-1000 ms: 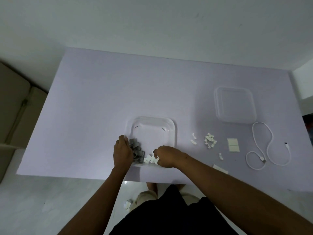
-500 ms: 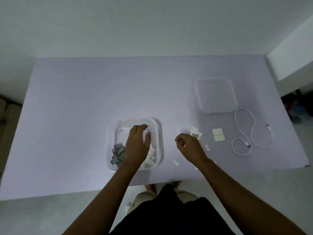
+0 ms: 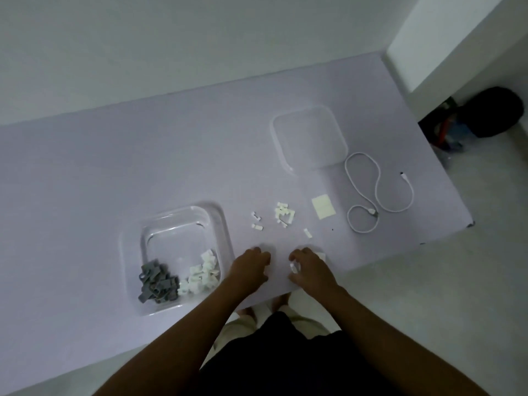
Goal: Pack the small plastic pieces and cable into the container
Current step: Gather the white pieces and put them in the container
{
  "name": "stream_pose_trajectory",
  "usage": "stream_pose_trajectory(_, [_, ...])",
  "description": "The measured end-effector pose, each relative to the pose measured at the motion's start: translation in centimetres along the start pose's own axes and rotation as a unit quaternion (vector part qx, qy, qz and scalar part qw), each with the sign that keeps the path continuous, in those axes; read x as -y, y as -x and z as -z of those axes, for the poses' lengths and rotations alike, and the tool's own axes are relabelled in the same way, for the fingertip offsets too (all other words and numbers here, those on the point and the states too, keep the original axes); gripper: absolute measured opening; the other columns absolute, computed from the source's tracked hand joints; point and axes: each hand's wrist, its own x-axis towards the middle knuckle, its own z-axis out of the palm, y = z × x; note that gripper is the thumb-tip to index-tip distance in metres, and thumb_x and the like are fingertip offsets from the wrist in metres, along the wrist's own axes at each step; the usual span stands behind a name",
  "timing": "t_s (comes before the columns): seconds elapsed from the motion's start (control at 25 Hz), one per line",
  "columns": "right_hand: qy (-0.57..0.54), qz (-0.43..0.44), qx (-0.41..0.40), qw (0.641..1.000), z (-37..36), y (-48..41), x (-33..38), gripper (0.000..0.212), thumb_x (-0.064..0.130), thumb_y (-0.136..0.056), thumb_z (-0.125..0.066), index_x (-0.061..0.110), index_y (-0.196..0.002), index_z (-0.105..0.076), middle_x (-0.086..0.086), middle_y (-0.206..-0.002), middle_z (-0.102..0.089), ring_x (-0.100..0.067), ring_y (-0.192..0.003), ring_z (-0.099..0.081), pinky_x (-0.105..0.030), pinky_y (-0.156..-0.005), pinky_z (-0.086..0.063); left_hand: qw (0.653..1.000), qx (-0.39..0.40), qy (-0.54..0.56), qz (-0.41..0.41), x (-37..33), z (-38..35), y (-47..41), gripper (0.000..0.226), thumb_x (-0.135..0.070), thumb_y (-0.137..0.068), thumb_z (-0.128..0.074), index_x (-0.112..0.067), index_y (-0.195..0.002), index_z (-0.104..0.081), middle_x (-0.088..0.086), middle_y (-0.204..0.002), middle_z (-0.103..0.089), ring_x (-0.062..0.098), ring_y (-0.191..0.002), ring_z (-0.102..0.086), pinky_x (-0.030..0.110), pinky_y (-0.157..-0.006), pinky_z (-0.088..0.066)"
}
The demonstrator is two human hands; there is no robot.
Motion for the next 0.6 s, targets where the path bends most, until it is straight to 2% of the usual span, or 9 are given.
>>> stream_pose_trajectory(0.08, [0.025, 0.025, -0.007, 0.999, -0.2, -0.2, -0.7, 0.026, 0.015, -0.082, -0.072, 0.013, -0.106, -0.064, -0.005, -0.106, -0.062, -0.022, -0.095, -0.062, -0.026, -0.076, -0.046, 1.000, 0.012, -0.016, -0.020, 0.4, -1.1, -0.6, 0.033, -0.023, -0.077, -0.073, -0.015, -0.107, -0.061, 0.008, -0.113, -0.055, 0.026, -0.105, -0.054, 0.039, -0.080, -0.053])
stream_pose_trajectory(0.2, [0.053, 0.062, -0.037, 0.996, -0.6, -0.7, -1.3, 0.015, 0.013, -0.086, -0.065, 0.009, -0.101, -0.067, -0.009, -0.102, -0.067, -0.026, -0.093, -0.064, -0.033, -0.078, -0.049, 1.000, -0.009, -0.006, -0.029, 0.4, -1.7, -1.0, 0.017, -0.019, -0.081, -0.070, -0.013, -0.096, -0.066, 0.008, -0.104, -0.057, 0.026, -0.099, -0.058, 0.037, -0.074, -0.053])
stream_pose_trajectory(0.36, [0.036, 0.070, -0.035, 0.996, -0.2, -2.1, -1.3, 0.017, 0.015, -0.083, -0.065, 0.010, -0.098, -0.071, -0.009, -0.096, -0.071, -0.024, -0.087, -0.066, -0.033, -0.077, -0.052, 0.995, -0.071, 0.068, 0.004, 0.0, -1.9, -1.5, 0.011, -0.024, -0.089, -0.061, -0.014, -0.094, -0.061, 0.004, -0.098, -0.058, 0.020, -0.092, -0.056, 0.031, -0.073, -0.048])
stream_pose_trajectory(0.44, [-0.079, 0.039, -0.033, 0.996, 1.0, -2.6, -1.1, 0.014, 0.014, -0.079, -0.071, 0.012, -0.093, -0.072, -0.004, -0.086, -0.071, -0.017, -0.079, -0.066, -0.026, -0.073, -0.054, 0.968, -0.100, 0.216, 0.084, -0.7, -1.0, -1.8, 0.010, -0.022, -0.090, -0.059, -0.013, -0.090, -0.054, 0.002, -0.087, -0.061, 0.017, -0.077, -0.056, 0.030, -0.066, -0.044])
stream_pose_trajectory(0.48, [-0.165, 0.008, -0.034, 0.986, 1.8, -2.9, -1.0, 0.010, 0.013, -0.080, -0.072, 0.013, -0.090, -0.071, -0.002, -0.083, -0.071, -0.015, -0.076, -0.066, -0.022, -0.072, -0.055, 0.936, -0.110, 0.307, 0.133, -1.1, -0.5, -2.0, 0.010, -0.020, -0.090, -0.058, -0.012, -0.088, -0.052, 0.003, -0.081, -0.063, 0.018, -0.071, -0.057, 0.032, -0.063, -0.045])
stream_pose_trajectory(0.52, [-0.271, -0.031, -0.027, 0.962, 2.8, -3.2, -1.0, 0.004, 0.010, -0.085, -0.069, 0.012, -0.088, -0.070, -0.003, -0.080, -0.071, -0.016, -0.075, -0.067, -0.022, -0.071, -0.055, 0.898, -0.123, 0.381, 0.182, -1.4, 0.2, -2.3, 0.010, -0.018, -0.091, -0.055, -0.011, -0.086, -0.050, 0.004, -0.077, -0.065, 0.020, -0.068, -0.059, 0.034, -0.062, -0.047])
stream_pose_trajectory(0.56, [-0.380, -0.079, -0.012, 0.922, 3.8, -3.5, -0.9, 0.009, 0.006, -0.090, -0.061, 0.008, -0.085, -0.069, -0.007, -0.077, -0.071, -0.020, -0.075, -0.068, -0.026, -0.070, -0.057, 0.870, -0.144, 0.419, 0.218, -1.4, 0.8, -2.7, 0.010, -0.017, -0.093, -0.051, -0.009, -0.086, -0.050, 0.005, -0.077, -0.064, 0.022, -0.070, -0.060, 0.035, -0.062, -0.047])
stream_pose_trajectory(0.6, [-0.476, -0.122, 0.010, 0.871, 4.8, -4.0, -0.8, 0.019, 0.000, -0.092, -0.051, 0.004, -0.081, -0.066, -0.012, -0.072, -0.069, -0.026, -0.072, -0.068, -0.031, -0.067, -0.056, 0.856, -0.168, 0.421, 0.248, -1.4, 1.2, -3.2, 0.014, -0.017, -0.095, -0.046, -0.007, -0.086, -0.050, 0.006, -0.079, -0.062, 0.025, -0.075, -0.060, 0.034, -0.064, -0.044])
